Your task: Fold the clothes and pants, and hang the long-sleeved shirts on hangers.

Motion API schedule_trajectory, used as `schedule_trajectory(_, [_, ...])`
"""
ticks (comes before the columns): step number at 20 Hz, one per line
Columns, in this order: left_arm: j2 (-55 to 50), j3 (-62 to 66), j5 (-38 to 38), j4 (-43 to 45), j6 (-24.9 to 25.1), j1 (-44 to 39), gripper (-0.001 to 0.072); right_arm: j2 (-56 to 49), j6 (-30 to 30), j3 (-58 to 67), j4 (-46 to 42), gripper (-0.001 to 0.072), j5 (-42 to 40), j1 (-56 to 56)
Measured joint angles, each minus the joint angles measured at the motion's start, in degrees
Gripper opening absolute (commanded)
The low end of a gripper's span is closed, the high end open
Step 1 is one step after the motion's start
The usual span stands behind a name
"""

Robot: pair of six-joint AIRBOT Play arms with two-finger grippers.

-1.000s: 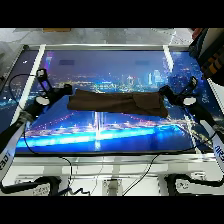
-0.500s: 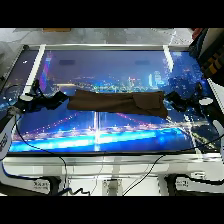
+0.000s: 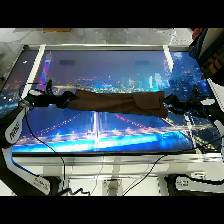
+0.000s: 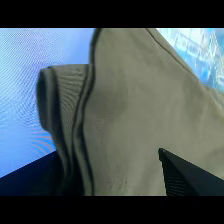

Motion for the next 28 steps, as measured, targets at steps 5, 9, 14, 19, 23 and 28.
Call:
schedule_trajectory(5, [-0.7, 0.35, -0.98, 2.08, 3.3, -2.62, 0.0123, 0.07, -2.95, 0.02, 0.2, 0.0686, 3.32, 2.47])
schedule_trajectory(9, [0.37, 1.9, -1.18, 2.29, 8.74, -4.15, 0.0008, 0.2, -5.2, 1.49, 0.17, 0.0491, 4.42, 5.46])
schedule_trajectory(14, [6.99, 4.9, -1.7, 1.88, 14.62, -4.7, 0.0008, 0.2, -6.01, 9.16, 0.24, 0.0013, 6.67, 9.35])
schedule_trajectory(19, [16.81, 5.66, -9.25, 2.05, 17.2, -4.98, 0.0008, 0.15, -6.19, 14.99, 0.59, 0.001, 1.46, 16.5])
schedule_trajectory(23, [24.04, 5.79, -17.11, 2.14, 17.86, -5.05, 0.0008, -1.18, -4.9, 16.24, -1.07, 0.001, -5.44, 25.75])
schedule_trajectory(28, [30.45, 5.81, -22.84, 2.16, 18.03, -5.49, 0.0009, -7.34, -0.52, 16.63, -2.34, 0.001, -9.27, 39.3])
